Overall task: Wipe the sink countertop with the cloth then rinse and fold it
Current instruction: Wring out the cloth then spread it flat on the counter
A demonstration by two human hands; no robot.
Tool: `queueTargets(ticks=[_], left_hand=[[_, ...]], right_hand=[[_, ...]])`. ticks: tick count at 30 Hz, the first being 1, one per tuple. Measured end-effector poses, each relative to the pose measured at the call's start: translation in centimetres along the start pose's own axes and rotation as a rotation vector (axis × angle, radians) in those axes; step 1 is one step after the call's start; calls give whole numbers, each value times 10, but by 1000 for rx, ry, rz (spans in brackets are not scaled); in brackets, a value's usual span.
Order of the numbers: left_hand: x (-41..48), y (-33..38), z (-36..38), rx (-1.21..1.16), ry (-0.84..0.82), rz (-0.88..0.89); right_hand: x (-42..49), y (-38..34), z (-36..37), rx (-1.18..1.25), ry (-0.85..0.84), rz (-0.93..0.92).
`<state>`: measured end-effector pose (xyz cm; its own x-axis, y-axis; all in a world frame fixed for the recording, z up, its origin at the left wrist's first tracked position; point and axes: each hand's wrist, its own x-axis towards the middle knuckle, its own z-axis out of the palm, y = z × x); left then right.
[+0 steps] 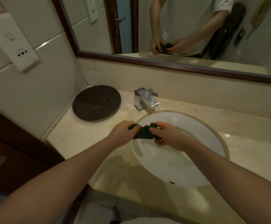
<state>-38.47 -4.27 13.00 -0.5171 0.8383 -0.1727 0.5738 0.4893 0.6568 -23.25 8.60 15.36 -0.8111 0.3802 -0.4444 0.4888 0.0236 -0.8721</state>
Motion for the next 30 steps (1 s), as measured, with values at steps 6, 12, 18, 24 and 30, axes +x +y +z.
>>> queueTargets(ticks=[6, 12, 18, 24, 30], left_hand=[[-15, -17, -50, -557, -62, 72], [-22, -39, -92, -508, 52, 106], [-26, -40, -141, -596, 33, 100], [-34, -30, -164, -625, 13, 277], [-27, -40, -186, -580, -20, 292]], right_hand=[[16, -50, 60, -5, 227, -93], [29, -86, 82, -234, 399, -112], [30, -116, 102, -240, 544, -259], [20, -147, 116, 78, 518, -397], [16, -161, 116, 69, 490, -388]])
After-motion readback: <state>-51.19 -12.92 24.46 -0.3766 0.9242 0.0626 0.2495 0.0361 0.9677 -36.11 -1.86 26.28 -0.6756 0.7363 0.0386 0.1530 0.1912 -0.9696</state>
